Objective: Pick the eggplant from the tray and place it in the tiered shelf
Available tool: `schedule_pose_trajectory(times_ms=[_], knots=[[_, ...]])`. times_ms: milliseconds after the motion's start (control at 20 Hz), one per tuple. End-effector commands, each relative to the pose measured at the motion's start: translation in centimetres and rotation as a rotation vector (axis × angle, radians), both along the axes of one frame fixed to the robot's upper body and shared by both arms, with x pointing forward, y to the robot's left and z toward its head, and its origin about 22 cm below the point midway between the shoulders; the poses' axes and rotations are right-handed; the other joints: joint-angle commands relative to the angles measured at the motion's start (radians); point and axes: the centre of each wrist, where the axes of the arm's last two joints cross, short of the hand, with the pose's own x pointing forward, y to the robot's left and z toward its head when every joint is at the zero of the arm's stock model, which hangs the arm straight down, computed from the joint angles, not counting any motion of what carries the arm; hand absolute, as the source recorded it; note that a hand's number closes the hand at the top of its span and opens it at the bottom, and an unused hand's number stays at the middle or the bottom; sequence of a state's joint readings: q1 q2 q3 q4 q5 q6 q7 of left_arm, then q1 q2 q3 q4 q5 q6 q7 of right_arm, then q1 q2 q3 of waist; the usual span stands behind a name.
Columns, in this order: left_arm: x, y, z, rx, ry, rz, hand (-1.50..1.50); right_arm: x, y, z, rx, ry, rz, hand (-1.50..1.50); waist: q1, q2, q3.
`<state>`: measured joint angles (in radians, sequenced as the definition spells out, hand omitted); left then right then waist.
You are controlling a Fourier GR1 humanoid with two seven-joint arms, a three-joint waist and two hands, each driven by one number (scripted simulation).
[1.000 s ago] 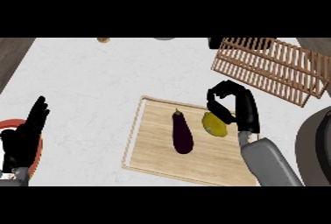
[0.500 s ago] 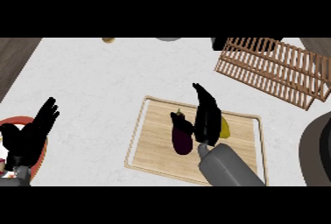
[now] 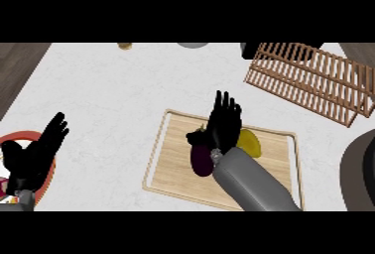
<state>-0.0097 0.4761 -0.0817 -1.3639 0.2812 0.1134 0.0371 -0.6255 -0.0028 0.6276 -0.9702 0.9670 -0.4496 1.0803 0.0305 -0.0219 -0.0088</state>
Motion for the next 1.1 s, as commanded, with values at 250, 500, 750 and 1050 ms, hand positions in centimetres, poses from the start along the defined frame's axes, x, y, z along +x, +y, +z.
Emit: schedule_pose_trajectory(times_ms=[250, 500, 750, 1050], knots=[[1.8, -1.6, 0.9, -0.010, -0.022, -0.033, 0.00, 0.6, 3.0, 2.8, -0.320, 0.444, -0.094, -1.50, 0.017, 0.017, 0.005], [1.6, -0.4, 0.9, -0.011, -0.004, -0.003, 0.00, 1.3, 4.0, 4.6, -0.418, 0.529, -0.091, -1.50, 0.013, 0.016, 0.005], [1.7, -0.2, 0.8, -0.016, -0.003, 0.011, 0.00, 2.0, 4.3, 5.3, -0.418, 0.567, -0.089, -1.50, -0.008, 0.016, 0.006], [-0.6, 0.8, -0.2, -0.017, -0.001, 0.007, 0.00, 2.0, 3.7, 3.7, -0.435, 0.615, -0.114, -1.50, -0.006, 0.015, 0.007]])
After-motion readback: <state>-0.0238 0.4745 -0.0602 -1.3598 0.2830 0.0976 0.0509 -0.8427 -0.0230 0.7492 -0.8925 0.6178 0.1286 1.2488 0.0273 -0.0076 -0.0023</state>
